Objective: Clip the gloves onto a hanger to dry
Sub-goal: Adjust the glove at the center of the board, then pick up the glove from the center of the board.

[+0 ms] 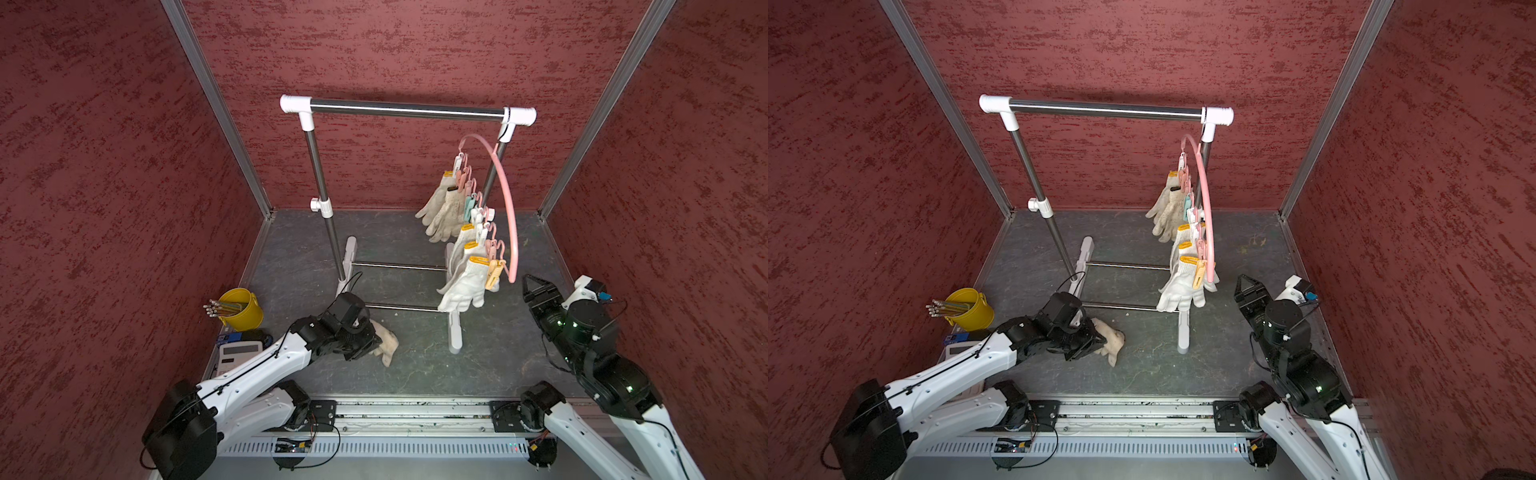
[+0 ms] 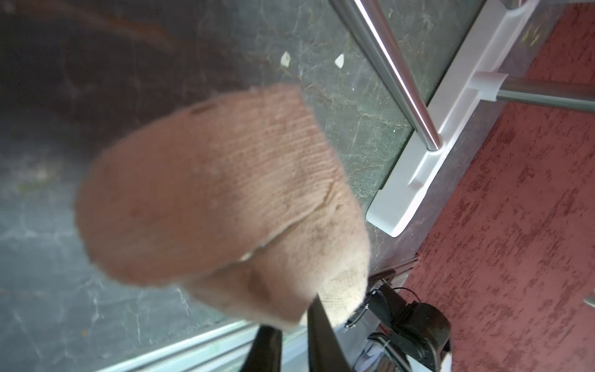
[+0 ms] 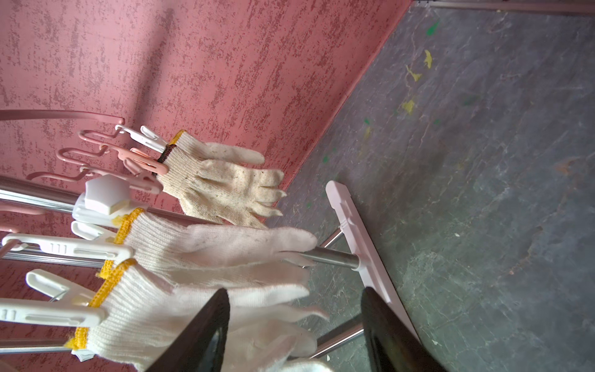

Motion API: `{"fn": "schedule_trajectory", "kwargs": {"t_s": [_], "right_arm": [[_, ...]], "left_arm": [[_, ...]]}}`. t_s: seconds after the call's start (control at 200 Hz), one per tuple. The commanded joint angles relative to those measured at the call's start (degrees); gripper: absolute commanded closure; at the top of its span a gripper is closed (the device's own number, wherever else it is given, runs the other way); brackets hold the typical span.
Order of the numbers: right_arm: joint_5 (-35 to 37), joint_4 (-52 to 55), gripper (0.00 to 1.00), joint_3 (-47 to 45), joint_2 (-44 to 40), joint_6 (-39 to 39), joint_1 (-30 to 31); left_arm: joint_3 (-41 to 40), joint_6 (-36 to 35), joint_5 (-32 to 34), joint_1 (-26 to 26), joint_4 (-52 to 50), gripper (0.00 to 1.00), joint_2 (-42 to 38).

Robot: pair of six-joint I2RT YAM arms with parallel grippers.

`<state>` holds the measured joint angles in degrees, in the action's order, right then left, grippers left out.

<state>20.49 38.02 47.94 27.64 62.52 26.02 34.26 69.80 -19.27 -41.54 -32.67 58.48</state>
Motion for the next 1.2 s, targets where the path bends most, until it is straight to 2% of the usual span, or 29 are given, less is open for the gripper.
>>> {"fn": "schedule_trajectory", "kwargs": {"t_s": [0.0,0.07,0.12,0.195,0.276,0.356,0.446,0.541,0.646,0.741,0.791,0.822,1.007,1.192], "right_arm": [[1.7,-2.1,0.34,0.6,0.6,-1.9,-0.2],[1.8,-2.8,0.33,-0.2,0.3,-1.5,-0.2],[1.8,-2.9,0.32,-0.4,0.2,-1.4,-0.2],[1.7,-2.6,0.31,-0.5,0.4,-1.8,-0.2],[1.8,-2.4,0.31,-0.4,0.7,-2.4,-0.2],[1.9,-2.8,0.31,-1.0,0.6,-2.4,-0.2],[1.5,-4.2,0.31,-1.8,0.7,-2.1,-0.2],[0.7,-5.3,0.31,-2.1,1.1,-1.7,-0.2],[0.2,-5.6,0.31,-2.1,1.1,-1.5,-0.2],[-0.2,-5.3,0.31,-2.0,1.1,-1.7,-0.2],[-0.5,-4.9,0.31,-1.9,1.2,-1.8,-0.2],[-0.6,-4.7,0.31,-1.8,1.3,-2.0,-0.2],[-1.3,-3.9,0.31,-1.7,1.3,-2.3,-0.2],[-1.4,-2.8,0.31,-0.8,0.8,-2.1,-0.2]], "left_arm": [[1.1,7.9,0.5,-4.2,-5.7,0.5,-0.8],[1.0,11.5,-0.1,-7.3,-6.5,0.36,-1.2],[2.0,13.8,0.8,-9.3,-9.1,0.33,-2.5],[6.3,14.9,5.4,-11.6,-17.1,0.29,-5.1],[13.4,12.4,12.1,-12.8,-26.8,0.22,-6.7],[20.5,7.2,18.3,-12.6,-35.2,0.21,-5.0],[24.2,2.0,20.3,-10.9,-38.6,0.2,-1.4],[21.9,-1.9,17.6,-6.6,-36.8,0.23,2.1],[17.1,-6.6,11.9,1.9,-30.7,0.3,5.3],[15.6,-14.1,8.1,7.0,-23.4,0.36,9.1],[15.7,-18.8,3.3,8.4,-18.7,0.37,11.7],[16.3,-21.2,1.0,8.7,-16.8,0.37,13.8],[19.5,-33.2,1.0,7.0,-17.0,0.34,23.1],[19.7,-36.4,5.2,4.3,-18.3,0.31,30.1]]}}
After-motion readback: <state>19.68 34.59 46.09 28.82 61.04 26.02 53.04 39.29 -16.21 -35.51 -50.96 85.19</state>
